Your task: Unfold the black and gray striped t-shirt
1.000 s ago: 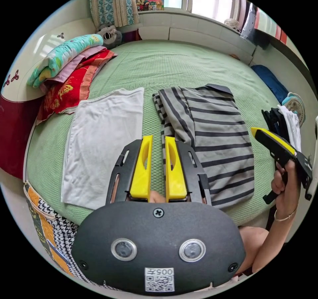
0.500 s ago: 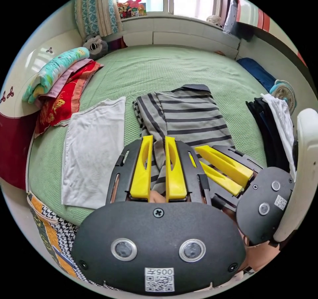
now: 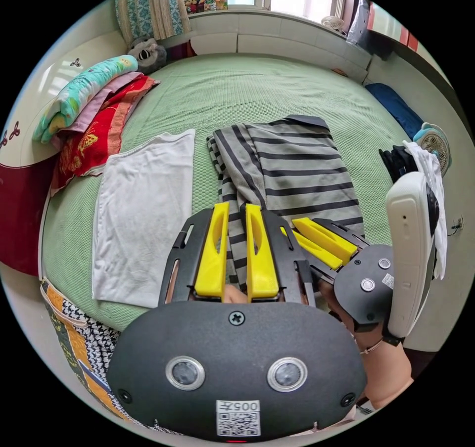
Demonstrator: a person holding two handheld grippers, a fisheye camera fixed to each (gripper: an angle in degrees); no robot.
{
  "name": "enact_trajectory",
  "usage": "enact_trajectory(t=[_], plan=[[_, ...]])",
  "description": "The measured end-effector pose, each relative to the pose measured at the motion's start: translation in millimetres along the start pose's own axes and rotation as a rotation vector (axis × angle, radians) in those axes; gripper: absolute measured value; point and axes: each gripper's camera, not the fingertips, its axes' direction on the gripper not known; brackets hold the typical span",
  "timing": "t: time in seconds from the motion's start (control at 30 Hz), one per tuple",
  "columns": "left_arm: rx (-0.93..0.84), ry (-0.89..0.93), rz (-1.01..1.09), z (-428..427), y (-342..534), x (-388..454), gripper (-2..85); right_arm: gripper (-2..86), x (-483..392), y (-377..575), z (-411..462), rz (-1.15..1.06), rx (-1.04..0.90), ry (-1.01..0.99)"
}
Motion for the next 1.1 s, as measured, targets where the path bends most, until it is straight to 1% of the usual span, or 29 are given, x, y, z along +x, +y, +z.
enact_trajectory(t=[0.27,0.4,0.67,0.93,1.1], plan=[[-0.012,0.027,-0.017,-3,0,-14,6.6,7.5,-5,4,4,0.018,0.021,0.031],[-0.010,0.034,-0.022,-6,0,-20,6.6,7.2,-6,5,6,-0.006,0.031,0.040],[-0.027,0.041,-0.032,-8,0,-33,6.6,5.7,-1,12,8,-0.038,0.080,0.025],[-0.018,0.047,-0.023,-16,-2,-36,6.5,4.8,6,17,6,-0.050,0.092,0.033],[0.007,0.070,-0.032,-26,-2,-42,6.5,4.7,18,15,-2,-0.053,0.072,-0.002]])
